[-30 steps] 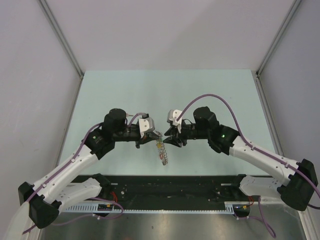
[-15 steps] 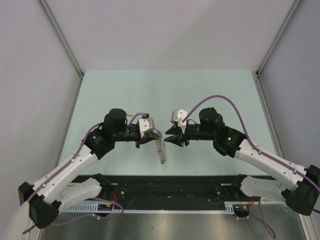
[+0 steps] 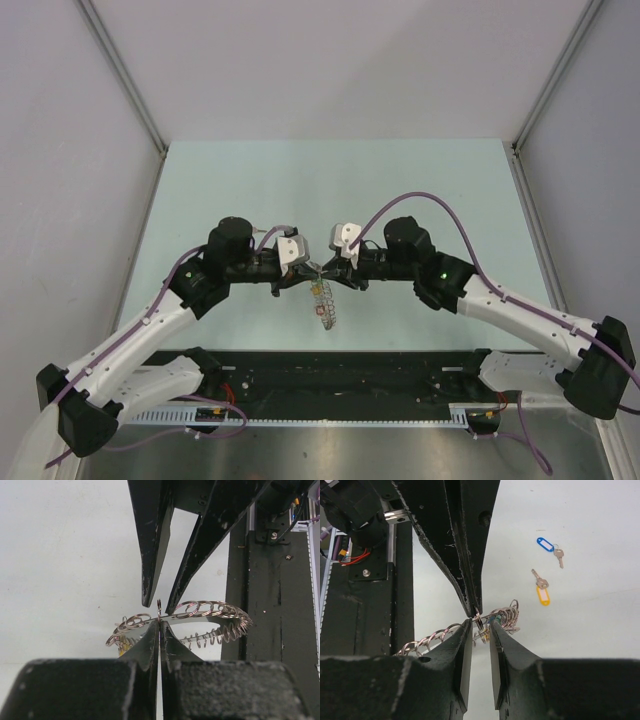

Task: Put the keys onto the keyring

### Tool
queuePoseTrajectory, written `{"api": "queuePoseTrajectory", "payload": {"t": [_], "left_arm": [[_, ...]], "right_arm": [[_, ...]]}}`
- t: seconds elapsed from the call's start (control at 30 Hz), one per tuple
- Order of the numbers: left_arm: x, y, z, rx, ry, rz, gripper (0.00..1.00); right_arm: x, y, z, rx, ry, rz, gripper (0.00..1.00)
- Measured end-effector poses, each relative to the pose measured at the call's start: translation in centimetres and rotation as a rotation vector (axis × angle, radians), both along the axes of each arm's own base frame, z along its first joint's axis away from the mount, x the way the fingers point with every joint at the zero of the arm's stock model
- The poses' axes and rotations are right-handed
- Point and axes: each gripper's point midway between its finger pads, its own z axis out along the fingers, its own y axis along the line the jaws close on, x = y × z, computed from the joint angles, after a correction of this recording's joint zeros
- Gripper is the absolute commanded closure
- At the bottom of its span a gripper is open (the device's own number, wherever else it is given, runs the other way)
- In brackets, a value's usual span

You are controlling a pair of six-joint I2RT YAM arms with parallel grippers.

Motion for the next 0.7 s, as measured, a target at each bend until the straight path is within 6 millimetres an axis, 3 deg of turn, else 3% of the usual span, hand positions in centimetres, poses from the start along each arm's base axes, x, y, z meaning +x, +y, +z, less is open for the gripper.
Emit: {"api": "queuePoseTrajectory", "payload": {"t": [0.7], "left_arm": [[0.73,0.32,-0.13,0.007,0.015,0.057,1.0]], "right_arm": [[0.73,1.04,-0.38,-0.053,-0.112,-0.165,0.94]]}}
